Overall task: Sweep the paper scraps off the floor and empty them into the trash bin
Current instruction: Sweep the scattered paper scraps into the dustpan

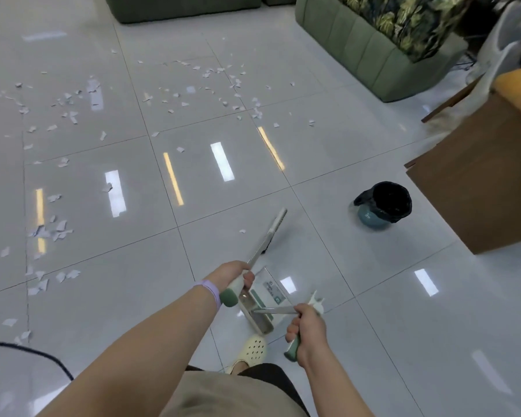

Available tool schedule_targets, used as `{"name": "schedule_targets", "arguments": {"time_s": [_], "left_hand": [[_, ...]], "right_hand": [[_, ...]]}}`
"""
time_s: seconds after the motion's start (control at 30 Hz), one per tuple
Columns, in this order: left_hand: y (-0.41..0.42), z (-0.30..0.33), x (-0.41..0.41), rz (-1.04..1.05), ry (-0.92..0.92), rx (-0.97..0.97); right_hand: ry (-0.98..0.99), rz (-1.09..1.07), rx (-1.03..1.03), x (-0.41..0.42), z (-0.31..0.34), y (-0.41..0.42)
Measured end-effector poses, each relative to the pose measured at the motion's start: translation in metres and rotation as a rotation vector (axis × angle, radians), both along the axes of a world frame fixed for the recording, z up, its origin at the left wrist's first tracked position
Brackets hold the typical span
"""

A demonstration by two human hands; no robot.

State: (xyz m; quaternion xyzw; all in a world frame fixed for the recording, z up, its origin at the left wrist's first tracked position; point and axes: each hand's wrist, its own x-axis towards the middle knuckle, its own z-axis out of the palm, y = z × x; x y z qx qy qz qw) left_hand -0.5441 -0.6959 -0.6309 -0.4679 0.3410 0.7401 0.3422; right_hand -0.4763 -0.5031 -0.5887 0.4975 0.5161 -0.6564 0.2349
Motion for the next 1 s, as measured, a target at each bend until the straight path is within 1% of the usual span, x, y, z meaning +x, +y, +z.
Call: {"name": "schedule_targets", "arguments": {"time_s": [0.07,0.2,0.33,0.47,0.53,0.7,0.8,0.87,1.0], "left_hand": [[0.010,-0.007,-0.007,0.086,-0.024,0.033],[0.005,-0.014,-0.021,0.336,-0.049,0.120],[-0.023,-0.023,-0.039,0.361,-0.034,0.085],[-0.065,-0.035,-0.049,0.443,-0.058,0.052],[-0.093,-0.038,-0.051,0.427,-0.075,0.017],[-0.159,-0.040,-0.051,0.226,-0.099,-0.091],[-0.198,-0.041,-0.053,0.196,-0.100,-0.201],[-0.230,-0.042,-0.055,0.210,-0.102,-0.261],[-0.314,-0.044,-0.050,0.315,-0.131,-0.376]], "right_hand": [[0.000,0.037,0.029,-0.005,-0.001,0.010],[0.012,0.115,0.079,-0.016,0.001,0.029],[0.051,0.102,0.099,-0.037,0.010,0.032],[0.082,0.088,0.135,-0.060,0.015,0.024],[0.080,0.112,0.164,-0.068,0.015,0.015],[0.076,0.286,0.249,-0.081,0.010,-0.029],[0.070,0.348,0.274,-0.095,0.005,-0.070],[0.071,0.354,0.274,-0.108,0.003,-0.098],[0.049,0.375,0.254,-0.129,-0.001,-0.156]]}}
